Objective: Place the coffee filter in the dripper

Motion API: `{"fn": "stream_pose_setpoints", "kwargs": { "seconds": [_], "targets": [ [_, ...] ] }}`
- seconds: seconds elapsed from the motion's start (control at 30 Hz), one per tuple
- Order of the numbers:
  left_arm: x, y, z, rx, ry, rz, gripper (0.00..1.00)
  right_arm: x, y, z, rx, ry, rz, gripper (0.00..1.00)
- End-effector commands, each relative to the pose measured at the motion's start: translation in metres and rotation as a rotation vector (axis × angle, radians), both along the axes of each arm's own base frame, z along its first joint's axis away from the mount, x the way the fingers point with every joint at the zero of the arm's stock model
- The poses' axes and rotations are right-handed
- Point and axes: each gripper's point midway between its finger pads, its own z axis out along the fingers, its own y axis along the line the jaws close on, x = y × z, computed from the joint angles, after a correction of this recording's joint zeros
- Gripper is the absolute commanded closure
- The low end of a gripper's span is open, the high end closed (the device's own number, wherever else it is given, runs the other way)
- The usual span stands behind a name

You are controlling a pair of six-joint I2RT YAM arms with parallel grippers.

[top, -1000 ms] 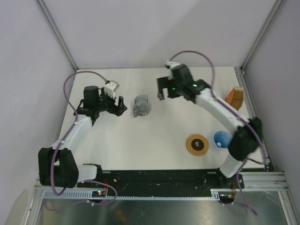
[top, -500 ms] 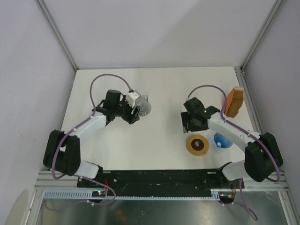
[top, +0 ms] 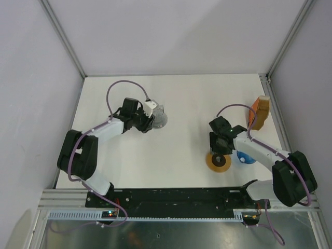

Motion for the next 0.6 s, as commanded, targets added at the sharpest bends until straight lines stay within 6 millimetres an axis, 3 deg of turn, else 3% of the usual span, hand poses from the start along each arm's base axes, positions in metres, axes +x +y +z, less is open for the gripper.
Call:
{"fn": "stream_pose_setpoints", "kwargs": {
  "seconds": [0.0, 0.3, 0.4, 0.57],
  "targets": [
    [0.019, -0.005, 0.011, 0.004, -0.071, -0.026, 0.56, 0.005, 0.006, 0.009, 0.043, -0.046, -0.016, 0.46],
    [0.024, -0.010, 0.010, 0.019, -0.120, -0.110, 0.80, -0.009, 0.005, 0.015, 0.051, -0.026, -0.018, 0.44],
    [0.016, -0.011, 0.011, 0.030, -0.150, -0.183, 0.96, -0.020, 0.009, 0.015, 0.059, 0.002, -0.007, 0.44],
    [-0.008, -0.014, 0.016, 0.033, -0.218, -0.340, 1.00, -0.034, 0.010, 0.006, -0.008, 0.041, 0.009, 0.45]
  ]
}}
